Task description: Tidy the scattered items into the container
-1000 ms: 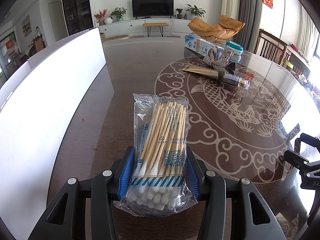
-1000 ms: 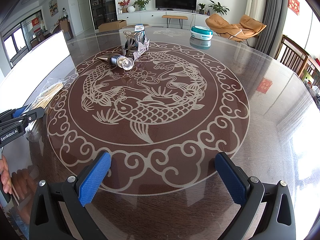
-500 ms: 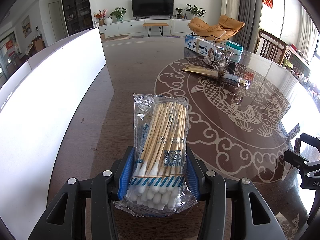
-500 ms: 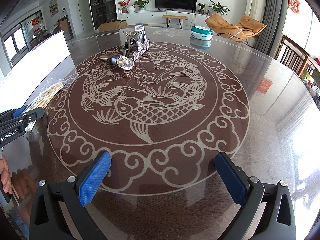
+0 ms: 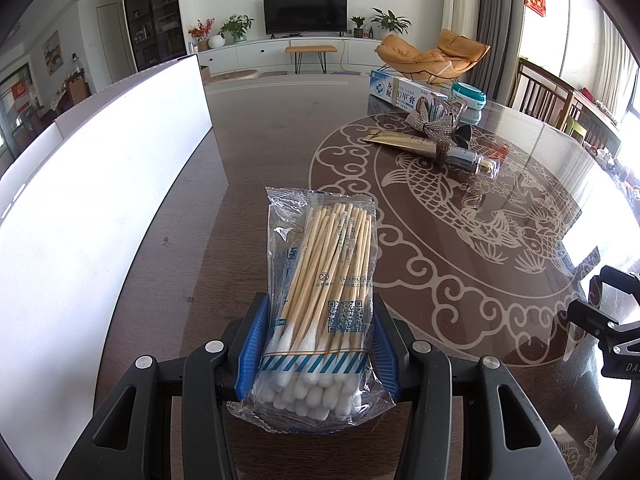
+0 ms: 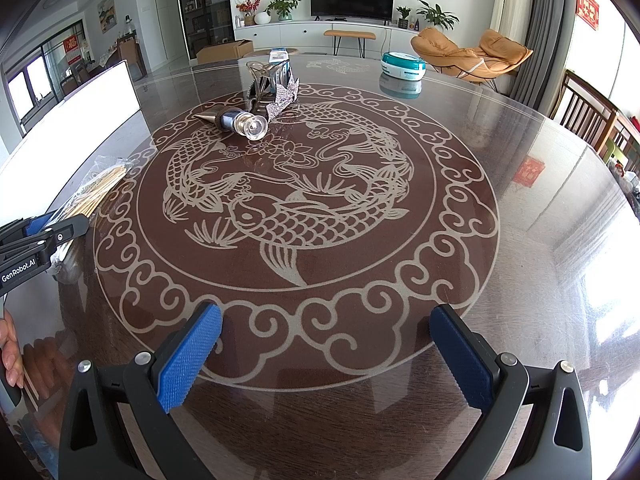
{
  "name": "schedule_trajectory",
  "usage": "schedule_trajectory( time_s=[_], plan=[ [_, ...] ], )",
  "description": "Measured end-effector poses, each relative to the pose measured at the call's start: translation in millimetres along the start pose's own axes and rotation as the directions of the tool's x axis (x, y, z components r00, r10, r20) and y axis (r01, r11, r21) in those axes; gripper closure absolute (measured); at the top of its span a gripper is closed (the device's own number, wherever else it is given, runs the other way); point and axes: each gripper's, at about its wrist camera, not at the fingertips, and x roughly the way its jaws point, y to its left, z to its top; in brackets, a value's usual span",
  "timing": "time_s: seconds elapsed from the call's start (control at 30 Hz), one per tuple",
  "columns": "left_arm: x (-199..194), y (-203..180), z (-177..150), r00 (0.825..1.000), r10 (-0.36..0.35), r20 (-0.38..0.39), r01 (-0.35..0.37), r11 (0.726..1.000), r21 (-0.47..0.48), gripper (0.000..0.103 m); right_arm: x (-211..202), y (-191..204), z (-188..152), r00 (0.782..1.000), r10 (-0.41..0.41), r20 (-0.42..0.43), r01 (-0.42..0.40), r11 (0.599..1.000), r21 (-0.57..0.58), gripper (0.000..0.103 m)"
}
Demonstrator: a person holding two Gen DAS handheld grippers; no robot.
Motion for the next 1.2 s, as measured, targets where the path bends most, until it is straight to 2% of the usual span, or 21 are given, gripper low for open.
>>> schedule_trajectory(
  time_s=[1.13, 1.2],
  plan=[
    [0.5, 0.1, 0.4, 1.000, -0.001, 0.000, 0.001, 1.000, 0.000, 0.054, 1.0, 0.0, 1.2, 1.000, 0.002, 0.000, -0.002, 1.000, 0.002, 0.000],
    [0.6, 0.2, 0.4, 1.000, -0.001, 0.000, 0.001, 1.000, 0.000, 0.054, 8.3, 3.2, 10.9, 1.000, -0.004, 0.000, 0.004, 1.000, 0.011, 0.000]
  ],
)
